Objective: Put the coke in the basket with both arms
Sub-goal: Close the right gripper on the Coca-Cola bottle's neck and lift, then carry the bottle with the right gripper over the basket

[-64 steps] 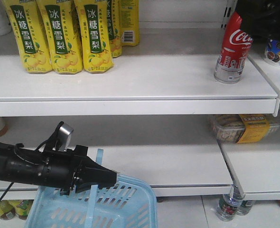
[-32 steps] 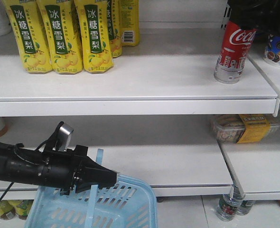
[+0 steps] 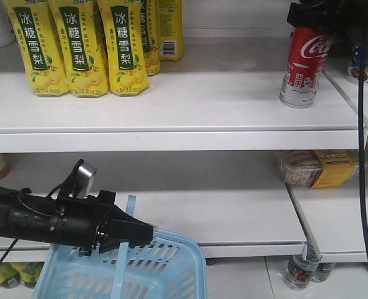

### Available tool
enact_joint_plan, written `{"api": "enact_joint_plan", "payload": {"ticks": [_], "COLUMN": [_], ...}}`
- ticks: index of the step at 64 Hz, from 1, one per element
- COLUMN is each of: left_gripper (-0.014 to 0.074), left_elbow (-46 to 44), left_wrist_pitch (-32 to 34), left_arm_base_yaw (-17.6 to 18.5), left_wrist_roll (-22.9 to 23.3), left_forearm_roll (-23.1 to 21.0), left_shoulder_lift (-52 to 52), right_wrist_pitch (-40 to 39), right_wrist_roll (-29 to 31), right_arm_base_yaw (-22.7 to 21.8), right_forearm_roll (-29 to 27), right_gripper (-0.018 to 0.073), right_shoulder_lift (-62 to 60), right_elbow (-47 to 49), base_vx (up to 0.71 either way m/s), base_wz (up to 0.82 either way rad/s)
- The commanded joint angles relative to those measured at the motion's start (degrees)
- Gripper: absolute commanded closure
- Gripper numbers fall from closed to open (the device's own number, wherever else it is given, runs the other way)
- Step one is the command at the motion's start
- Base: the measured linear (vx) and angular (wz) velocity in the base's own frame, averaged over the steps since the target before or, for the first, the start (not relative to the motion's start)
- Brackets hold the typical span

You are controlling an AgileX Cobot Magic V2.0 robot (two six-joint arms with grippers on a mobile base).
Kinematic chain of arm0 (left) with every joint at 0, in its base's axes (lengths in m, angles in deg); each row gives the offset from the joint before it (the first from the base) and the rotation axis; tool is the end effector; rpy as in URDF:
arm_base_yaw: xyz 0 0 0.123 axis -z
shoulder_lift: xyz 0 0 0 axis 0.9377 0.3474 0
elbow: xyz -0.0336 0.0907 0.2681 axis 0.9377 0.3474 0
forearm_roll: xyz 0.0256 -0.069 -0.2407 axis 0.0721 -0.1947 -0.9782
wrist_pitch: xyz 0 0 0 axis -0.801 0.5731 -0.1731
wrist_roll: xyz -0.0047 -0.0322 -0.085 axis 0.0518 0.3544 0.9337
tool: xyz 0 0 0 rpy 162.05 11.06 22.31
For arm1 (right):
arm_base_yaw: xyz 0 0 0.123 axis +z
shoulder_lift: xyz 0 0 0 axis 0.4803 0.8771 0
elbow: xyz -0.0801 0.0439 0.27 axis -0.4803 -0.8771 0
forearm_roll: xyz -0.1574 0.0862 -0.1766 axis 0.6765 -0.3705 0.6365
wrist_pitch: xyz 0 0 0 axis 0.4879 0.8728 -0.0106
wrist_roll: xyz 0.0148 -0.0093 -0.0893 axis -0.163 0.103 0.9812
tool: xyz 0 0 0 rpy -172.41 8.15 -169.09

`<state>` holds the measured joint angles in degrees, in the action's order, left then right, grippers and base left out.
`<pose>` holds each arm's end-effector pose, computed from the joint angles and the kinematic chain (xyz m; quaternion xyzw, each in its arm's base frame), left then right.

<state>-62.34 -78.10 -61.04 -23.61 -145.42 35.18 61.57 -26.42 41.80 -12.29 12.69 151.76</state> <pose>0.2571 -0.1232 0.1879 -0.0140 0.8134 -0.5792 0.0523 0.3043 0.0709 0.4200 -0.0817 0.7110 0.0795 0.6939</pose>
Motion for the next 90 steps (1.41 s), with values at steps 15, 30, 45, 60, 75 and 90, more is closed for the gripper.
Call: {"api": "enact_joint_plan", "payload": {"ticks": [15, 30, 45, 60, 75, 90], "left_gripper": [0.0603, 0.0603, 0.0603, 0.0603, 0.0603, 0.0603], "left_elbow": [-1.07, -1.07, -1.07, -1.07, -1.07, -1.07], "left_wrist_pitch": [-4.45, -4.45, -4.45, -4.45, -4.45, -4.45], "left_arm_base_yaw": [0.14, 0.14, 0.14, 0.14, 0.14, 0.14], "left_wrist_roll": [-0.69, -0.69, -0.69, -0.69, -0.69, -0.69], "left_forearm_roll": [-3.68, -3.68, -3.68, -3.68, -3.68, -3.68], "left_shoulder_lift": [-2.63, -2.63, -2.63, -2.63, -2.63, -2.63], "right_wrist_pitch": [-0.67, 7.97, 20.0, 33.94, 46.53, 46.22], "right_wrist_roll": [0.06, 2.8, 3.1, 4.72, 22.73, 32.49], "right_arm_base_yaw": [0.07, 0.25, 0.25, 0.25, 0.25, 0.25], "right_forearm_roll": [0.03, 0.29, -0.24, -4.58, -22.87, -37.28], "right_gripper": [0.0568, 0.0568, 0.0568, 0.0566, 0.0564, 0.0564], "right_shoulder_lift": [-4.71, -10.82, -17.6, -21.23, -21.68, -19.37], "right_elbow": [2.07, 2.07, 2.07, 2.02, 0.09, -9.79], "base_vx": [0.0, 0.0, 0.0, 0.0, 0.0, 0.0], "base_wz": [0.0, 0.0, 0.0, 0.0, 0.0, 0.0]}}
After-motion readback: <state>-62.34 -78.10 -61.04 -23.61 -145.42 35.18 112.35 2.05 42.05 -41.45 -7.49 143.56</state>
